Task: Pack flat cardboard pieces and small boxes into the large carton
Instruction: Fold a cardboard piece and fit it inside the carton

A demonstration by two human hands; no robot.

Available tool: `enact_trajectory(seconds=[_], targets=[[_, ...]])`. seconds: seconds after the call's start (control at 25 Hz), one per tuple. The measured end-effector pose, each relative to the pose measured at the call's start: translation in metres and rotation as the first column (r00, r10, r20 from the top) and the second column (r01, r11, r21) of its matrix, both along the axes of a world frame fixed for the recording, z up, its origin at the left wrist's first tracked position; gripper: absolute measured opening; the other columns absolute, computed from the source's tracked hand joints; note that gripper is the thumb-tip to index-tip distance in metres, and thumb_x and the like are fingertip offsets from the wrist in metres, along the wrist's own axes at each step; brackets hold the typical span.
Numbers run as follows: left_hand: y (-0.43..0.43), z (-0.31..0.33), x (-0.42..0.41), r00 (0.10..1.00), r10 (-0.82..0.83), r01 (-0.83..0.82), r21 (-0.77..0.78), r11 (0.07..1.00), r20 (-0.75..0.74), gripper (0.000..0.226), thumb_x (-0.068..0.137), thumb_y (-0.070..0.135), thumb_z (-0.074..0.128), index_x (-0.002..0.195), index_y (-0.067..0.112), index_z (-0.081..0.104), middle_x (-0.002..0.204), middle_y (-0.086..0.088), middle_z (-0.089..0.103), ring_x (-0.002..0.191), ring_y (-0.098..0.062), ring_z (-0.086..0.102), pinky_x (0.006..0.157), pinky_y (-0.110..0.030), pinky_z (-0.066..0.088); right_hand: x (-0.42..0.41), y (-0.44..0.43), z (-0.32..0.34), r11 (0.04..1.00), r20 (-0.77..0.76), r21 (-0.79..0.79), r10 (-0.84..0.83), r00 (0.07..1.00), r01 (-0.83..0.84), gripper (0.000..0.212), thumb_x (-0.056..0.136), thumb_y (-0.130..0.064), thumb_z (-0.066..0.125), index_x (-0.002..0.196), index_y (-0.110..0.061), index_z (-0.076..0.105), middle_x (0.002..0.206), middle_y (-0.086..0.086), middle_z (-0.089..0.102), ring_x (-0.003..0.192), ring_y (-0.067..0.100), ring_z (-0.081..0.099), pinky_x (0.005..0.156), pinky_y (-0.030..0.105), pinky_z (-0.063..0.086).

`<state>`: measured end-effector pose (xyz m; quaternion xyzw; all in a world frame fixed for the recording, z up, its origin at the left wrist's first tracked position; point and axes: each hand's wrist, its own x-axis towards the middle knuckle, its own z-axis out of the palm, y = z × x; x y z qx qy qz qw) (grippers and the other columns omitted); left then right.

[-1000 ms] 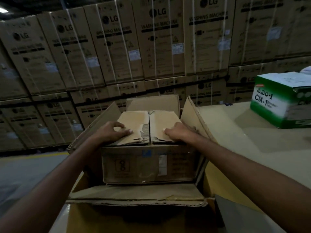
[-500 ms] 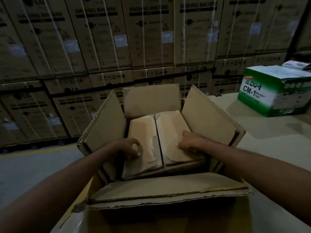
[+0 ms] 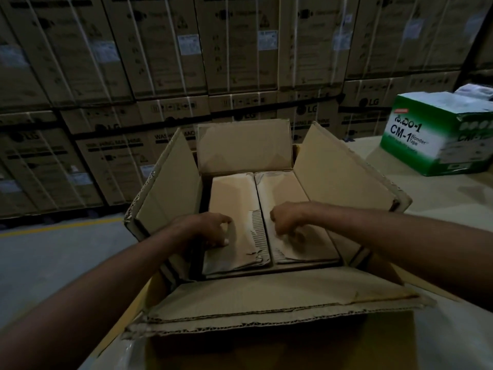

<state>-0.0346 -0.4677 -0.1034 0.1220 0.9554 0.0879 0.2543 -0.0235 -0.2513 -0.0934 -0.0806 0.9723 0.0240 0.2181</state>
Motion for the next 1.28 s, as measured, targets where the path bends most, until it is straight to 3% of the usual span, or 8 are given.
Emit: enact_trajectory(seconds=[0.16, 0.32, 0.52, 0.8, 0.92, 1.04, 1.16, 1.28], targets=[[0.001, 0.003, 0.001, 0.975, 0.002, 0.028, 0.129, 0.991, -0.223, 0.059, 0.101, 0.044, 0.056, 0.152, 0.019, 0.042, 0.147, -0.009, 0.051, 0.127, -0.026, 0.054, 0.098, -0.033, 0.046, -0.021, -0.023, -0.005, 0.893, 0.046, -0.400, -0.207, 0.977, 0.208, 0.014, 0.094, -0.005, 0.054, 0.104, -0.001, 0.063, 0.106, 0.014, 0.066, 0.082, 0.024, 0.060, 0.061, 0.031, 0.050], [0.000, 0.020, 0.002, 0.940, 0.103, 0.034, 0.389, 0.920, -0.324, 0.050, 0.105, 0.050, 0.039, 0.144, 0.020, 0.052, 0.135, -0.011, 0.061, 0.112, -0.026, 0.064, 0.084, -0.035, 0.051, -0.022, -0.035, -0.002, 0.582, 0.012, -0.751, -0.461, 0.887, 0.313, 0.016, 0.097, -0.016, 0.057, 0.102, -0.005, 0.067, 0.102, 0.015, 0.069, 0.092, 0.030, 0.068, 0.081, 0.045, 0.060], [-0.021, 0.069, -0.003, 0.819, 0.253, -0.047, 0.380, 0.924, -0.514, 0.023, 0.098, 0.032, 0.062, 0.114, 0.020, 0.074, 0.100, 0.002, 0.071, 0.094, -0.016, 0.067, 0.076, -0.029, 0.051, -0.006, -0.077, 0.028, 0.345, 0.066, -0.933, -0.123, 0.990, 0.105, 0.044, 0.101, 0.002, 0.046, 0.138, -0.018, 0.061, 0.127, 0.006, 0.069, 0.107, 0.025, 0.066, 0.088, 0.040, 0.054], [-0.063, 0.070, 0.017, 0.758, -0.035, -0.225, -0.312, 0.923, -0.651, 0.018, 0.093, 0.012, 0.060, 0.107, 0.019, 0.069, 0.107, -0.004, 0.070, 0.102, -0.023, 0.065, 0.090, -0.037, 0.051, 0.004, -0.127, 0.003, 0.624, 0.064, -0.768, 0.293, 0.954, -0.141, 0.071, 0.096, 0.007, 0.043, 0.158, -0.024, 0.034, 0.163, -0.002, 0.035, 0.140, 0.020, 0.047, 0.108, 0.030, 0.047], [-0.046, 0.067, 0.011, 0.761, -0.123, -0.194, -0.404, 0.894, -0.637, 0.023, 0.095, 0.012, 0.055, 0.113, 0.021, 0.067, 0.116, -0.006, 0.068, 0.112, -0.025, 0.062, 0.101, -0.040, 0.044, -0.002, -0.107, 0.002, 0.699, -0.077, -0.668, 0.276, 0.958, -0.255, 0.052, 0.098, 0.001, 0.045, 0.144, -0.020, 0.056, 0.149, -0.001, 0.054, 0.117, 0.008, 0.061, 0.092, 0.016, 0.048], [-0.013, 0.062, 0.009, 0.817, -0.254, -0.081, -0.539, 0.839, -0.518, 0.028, 0.098, 0.012, 0.051, 0.122, 0.018, 0.062, 0.128, -0.008, 0.064, 0.122, -0.027, 0.058, 0.108, -0.040, 0.037, -0.013, -0.066, -0.003, 0.909, -0.236, -0.253, 0.275, 0.932, -0.332, 0.031, 0.097, -0.017, 0.056, 0.125, -0.022, 0.069, 0.117, 0.004, 0.068, 0.102, 0.022, 0.063, 0.084, 0.036, 0.055], [0.023, 0.044, 0.003, 0.951, -0.208, 0.092, -0.430, 0.898, -0.230, 0.033, 0.094, 0.014, 0.064, 0.127, 0.016, 0.059, 0.125, -0.008, 0.064, 0.114, -0.026, 0.063, 0.097, -0.036, 0.050, -0.009, -0.024, -0.008, 0.966, -0.221, 0.057, 0.258, 0.941, -0.252, 0.023, 0.095, -0.031, 0.060, 0.116, -0.027, 0.069, 0.116, 0.002, 0.061, 0.106, 0.022, 0.051, 0.079, 0.038, 0.045], [0.059, 0.027, -0.007, 0.960, -0.278, 0.278, -0.240, 0.930, 0.034, 0.047, 0.093, 0.017, 0.067, 0.138, 0.017, 0.054, 0.132, -0.006, 0.059, 0.118, -0.024, 0.059, 0.103, -0.041, 0.050, -0.001, 0.002, -0.005, 0.981, -0.166, 0.001, 0.192, 0.967, -0.195, 0.032, 0.096, -0.043, 0.051, 0.120, -0.030, 0.069, 0.140, -0.001, 0.053, 0.113, 0.022, 0.050, 0.091, 0.043, 0.050]])
